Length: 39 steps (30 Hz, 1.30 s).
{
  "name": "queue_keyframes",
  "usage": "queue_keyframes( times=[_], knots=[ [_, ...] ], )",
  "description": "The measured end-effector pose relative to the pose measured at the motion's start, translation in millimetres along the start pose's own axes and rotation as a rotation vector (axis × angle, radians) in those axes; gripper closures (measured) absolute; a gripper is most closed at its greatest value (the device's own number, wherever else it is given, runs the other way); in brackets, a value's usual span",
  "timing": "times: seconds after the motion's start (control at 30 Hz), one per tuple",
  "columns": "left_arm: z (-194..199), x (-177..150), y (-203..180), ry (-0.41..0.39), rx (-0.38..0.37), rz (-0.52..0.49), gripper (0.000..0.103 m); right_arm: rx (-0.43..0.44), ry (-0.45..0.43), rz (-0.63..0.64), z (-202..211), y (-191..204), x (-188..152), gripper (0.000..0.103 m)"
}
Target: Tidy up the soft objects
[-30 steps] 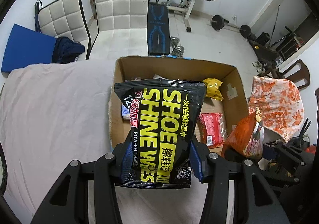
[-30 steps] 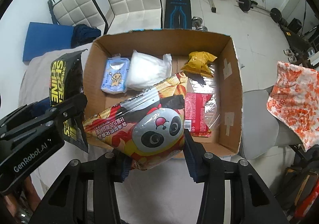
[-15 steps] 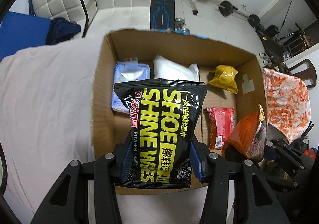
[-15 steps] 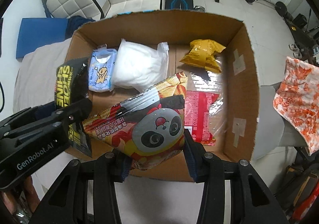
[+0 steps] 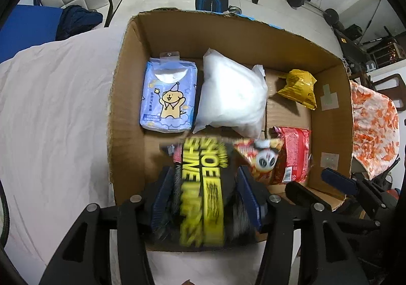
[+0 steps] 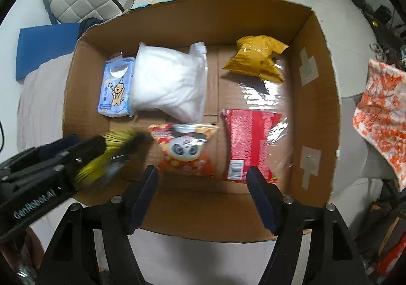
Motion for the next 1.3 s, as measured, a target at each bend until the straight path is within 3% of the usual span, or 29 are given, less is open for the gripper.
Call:
queue_keyframes(
  times=[0.53, 0.6, 0.67, 0.73, 0.83, 1.3],
  knots=[
    [56, -16, -3, -0.154, 0.057, -0.025, 0.051, -0.062, -0.067, -0.007, 48, -10, -25, 0.026],
    [66, -21, -7, -0.18, 0.062, -0.03, 0.047, -0.06, -0.081, -0.007, 55, -11, -29, 0.013],
    [76, -26, -10, -0.211, 0.072, -0.037, 0.041, -0.058, -0.093, -0.006, 61, -12, -34, 0.012],
    [85, -31, -14, -0.24, 0.084, -0.04, 0.024, -0.066, -0.106, 0.0, 68, -12, -38, 0.009],
    [95, -36, -20, -0.271, 0.097, -0.057, 0.01, -0.07, -0.127, 0.003, 76, -12, -45, 0.0],
    [124, -59, -21, -0.347, 0.117, -0.042, 0.009, -0.082, -0.198, -0.04, 114, -17, -74, 0.0]
  ],
)
Point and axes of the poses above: each gripper's, at about its wrist camera, not at the fingertips, and z roughly against the way its jaws point, y to its left, x to its top, the point moved 3 cm from there along -z, roughly the way its jaws point, and after that the axes turned 3 degrees about z, right-handed, at the moved point
